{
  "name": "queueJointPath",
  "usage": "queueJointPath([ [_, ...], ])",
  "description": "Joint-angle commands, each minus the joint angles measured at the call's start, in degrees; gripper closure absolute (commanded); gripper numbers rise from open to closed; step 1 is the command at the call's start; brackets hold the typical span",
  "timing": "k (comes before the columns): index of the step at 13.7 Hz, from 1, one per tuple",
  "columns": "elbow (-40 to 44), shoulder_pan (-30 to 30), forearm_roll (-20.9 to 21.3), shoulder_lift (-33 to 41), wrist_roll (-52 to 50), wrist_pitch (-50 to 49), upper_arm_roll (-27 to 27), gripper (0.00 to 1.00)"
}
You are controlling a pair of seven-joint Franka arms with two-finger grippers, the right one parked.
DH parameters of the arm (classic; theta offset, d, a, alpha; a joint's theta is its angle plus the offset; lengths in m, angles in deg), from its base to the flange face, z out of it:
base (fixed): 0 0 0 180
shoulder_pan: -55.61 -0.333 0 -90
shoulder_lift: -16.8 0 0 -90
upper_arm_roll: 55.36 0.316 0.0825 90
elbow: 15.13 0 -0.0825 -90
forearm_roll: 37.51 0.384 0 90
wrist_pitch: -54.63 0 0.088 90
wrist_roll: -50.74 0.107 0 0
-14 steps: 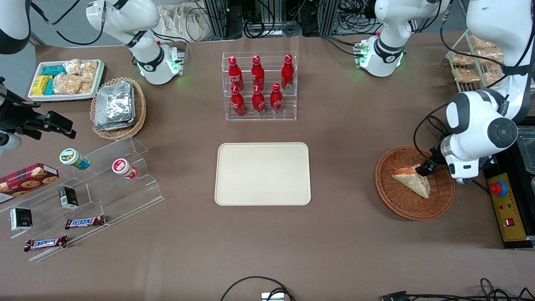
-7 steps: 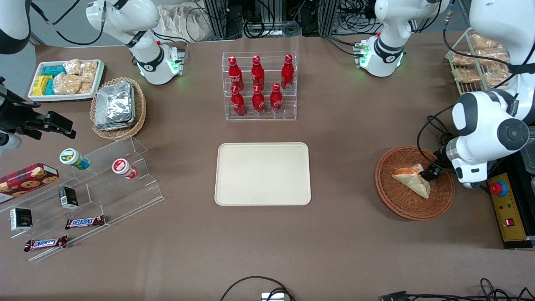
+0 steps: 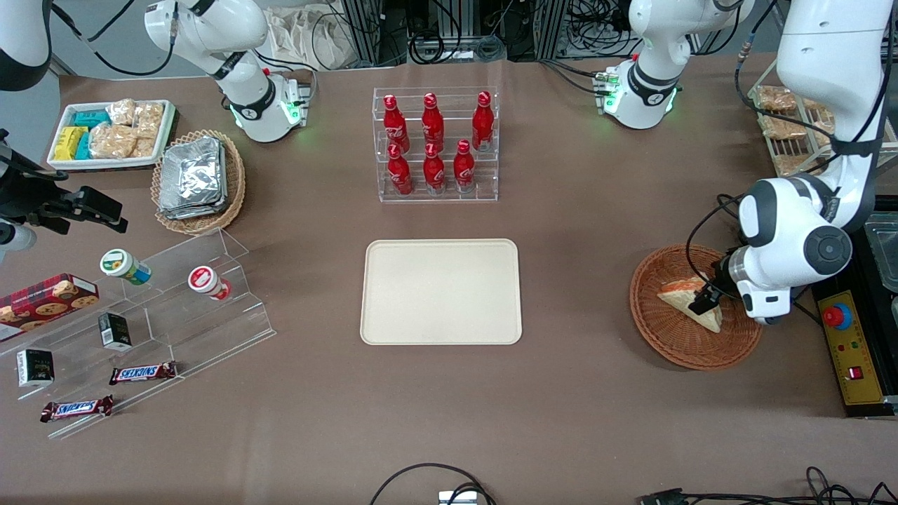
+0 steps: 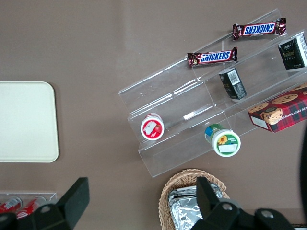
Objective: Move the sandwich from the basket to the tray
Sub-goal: 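Lower the open left gripper around the sandwich's edge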
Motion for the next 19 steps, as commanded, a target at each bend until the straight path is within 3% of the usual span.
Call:
queueJointPath([
  [1,0.74,-0.08,-0.19,-0.50,-2.68,0.24,-0.33,0.00],
  [8,14.54,1.41,-0.19,-1.11,-4.60,-14.97,-0.42,0.00],
  [18,8.57,2.47,0.95,-5.86,-5.58,-8.38,-0.07,0.00],
  [19,8.92,2.55,0.86,-6.12,-5.66,-8.03,-0.07,0.10],
])
